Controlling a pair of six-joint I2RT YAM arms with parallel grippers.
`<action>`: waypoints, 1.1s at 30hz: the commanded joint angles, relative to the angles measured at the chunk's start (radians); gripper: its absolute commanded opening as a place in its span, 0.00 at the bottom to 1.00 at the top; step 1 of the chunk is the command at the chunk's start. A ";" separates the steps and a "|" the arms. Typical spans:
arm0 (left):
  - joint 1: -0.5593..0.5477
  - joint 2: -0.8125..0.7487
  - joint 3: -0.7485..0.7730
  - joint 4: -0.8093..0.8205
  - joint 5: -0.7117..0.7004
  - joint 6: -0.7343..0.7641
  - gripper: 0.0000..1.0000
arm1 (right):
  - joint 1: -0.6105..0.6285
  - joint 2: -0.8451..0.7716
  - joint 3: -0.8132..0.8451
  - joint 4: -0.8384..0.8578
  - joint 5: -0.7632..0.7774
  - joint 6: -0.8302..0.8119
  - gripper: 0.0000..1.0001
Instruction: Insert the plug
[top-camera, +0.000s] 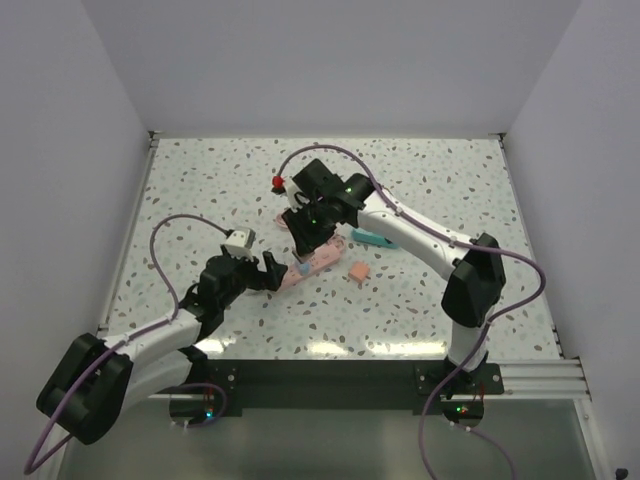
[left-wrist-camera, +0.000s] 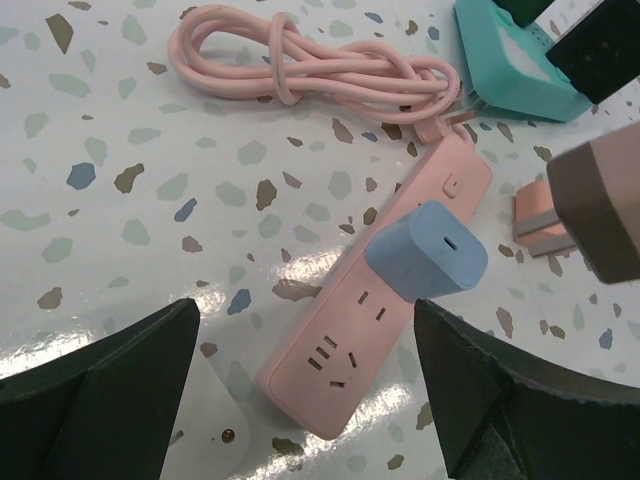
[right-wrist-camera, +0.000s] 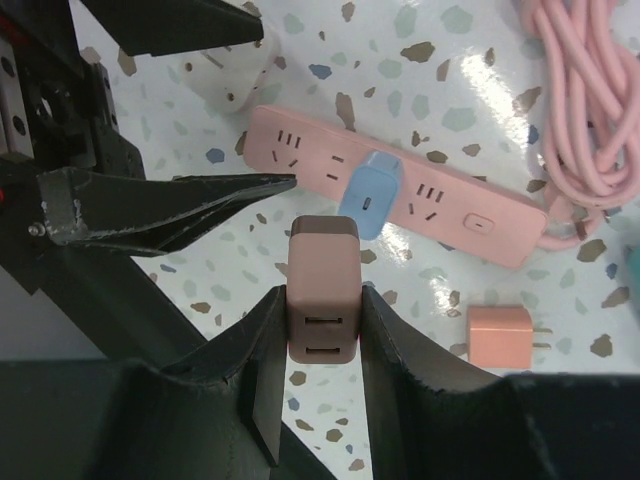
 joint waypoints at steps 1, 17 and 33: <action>0.000 0.015 -0.003 0.092 0.092 0.032 0.93 | -0.028 -0.009 0.088 -0.065 0.061 -0.025 0.00; -0.009 0.006 -0.013 0.014 -0.060 -0.030 0.89 | -0.102 -0.145 -0.113 0.008 0.075 -0.060 0.00; -0.095 -0.115 -0.081 -0.083 -0.054 -0.149 0.87 | -0.183 -0.016 -0.084 0.194 0.125 -0.049 0.00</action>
